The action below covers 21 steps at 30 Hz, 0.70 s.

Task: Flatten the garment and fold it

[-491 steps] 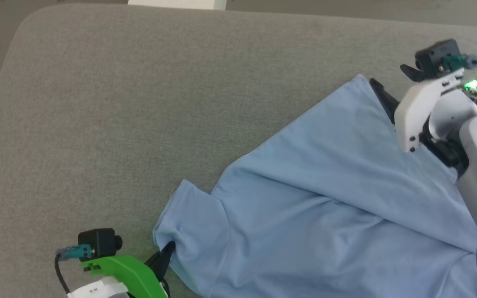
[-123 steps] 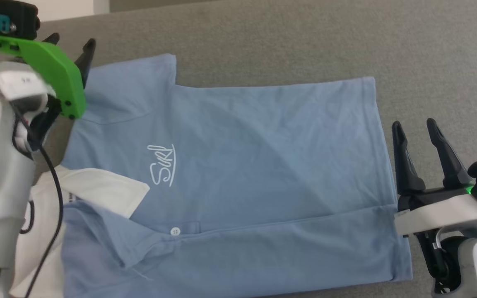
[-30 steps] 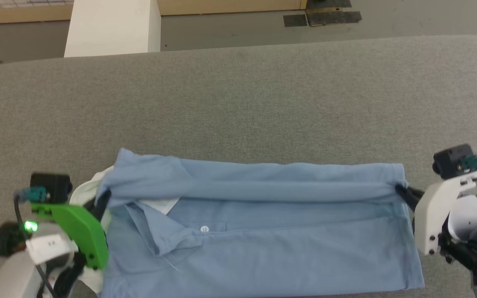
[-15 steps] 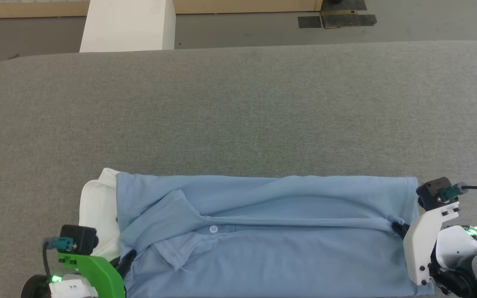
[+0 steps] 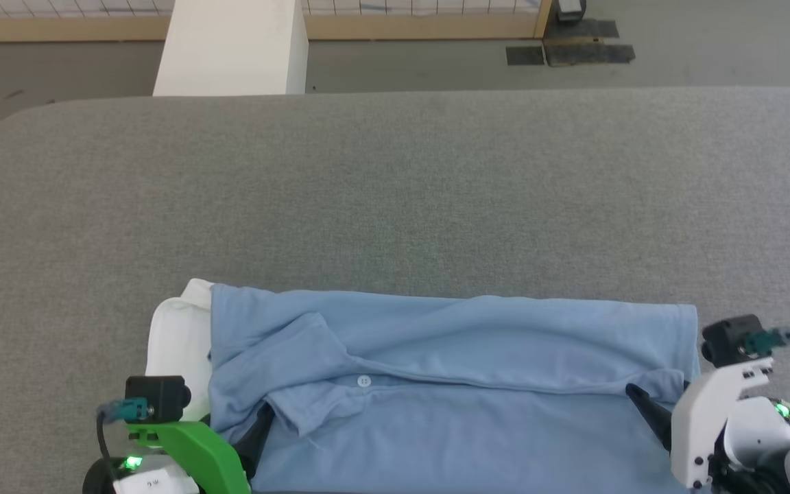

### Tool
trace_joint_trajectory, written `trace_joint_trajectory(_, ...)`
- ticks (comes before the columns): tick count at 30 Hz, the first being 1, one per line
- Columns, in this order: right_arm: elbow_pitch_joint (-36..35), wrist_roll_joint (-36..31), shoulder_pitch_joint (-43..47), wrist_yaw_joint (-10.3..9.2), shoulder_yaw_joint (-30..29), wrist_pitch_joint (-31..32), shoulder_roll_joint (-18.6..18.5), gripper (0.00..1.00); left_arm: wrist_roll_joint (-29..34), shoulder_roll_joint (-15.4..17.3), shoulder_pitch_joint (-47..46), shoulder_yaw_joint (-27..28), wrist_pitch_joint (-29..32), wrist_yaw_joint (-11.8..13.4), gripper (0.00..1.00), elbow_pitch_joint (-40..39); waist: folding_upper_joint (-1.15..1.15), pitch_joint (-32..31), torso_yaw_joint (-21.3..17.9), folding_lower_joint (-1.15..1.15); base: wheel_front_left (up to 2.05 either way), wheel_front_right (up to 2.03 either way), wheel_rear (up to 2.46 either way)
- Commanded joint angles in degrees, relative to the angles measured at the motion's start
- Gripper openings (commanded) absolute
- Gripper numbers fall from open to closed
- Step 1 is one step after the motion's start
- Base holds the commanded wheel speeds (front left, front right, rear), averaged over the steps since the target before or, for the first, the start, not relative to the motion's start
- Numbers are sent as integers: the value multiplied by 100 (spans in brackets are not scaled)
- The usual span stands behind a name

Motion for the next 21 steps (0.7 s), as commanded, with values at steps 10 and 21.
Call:
trace_joint_trajectory(10,-993,-223,831,-10,-836,-1070,882,100,496,-572,-49,433,-1981,266,100,48,0,-308,126,0,0,0,0)
trace_joint_trajectory(21,-968,-703,733,-10,-1584,-2248,1377,100,1756,-982,-875,1171,-2908,449,100,374,0,-360,58,0,0,0,0)
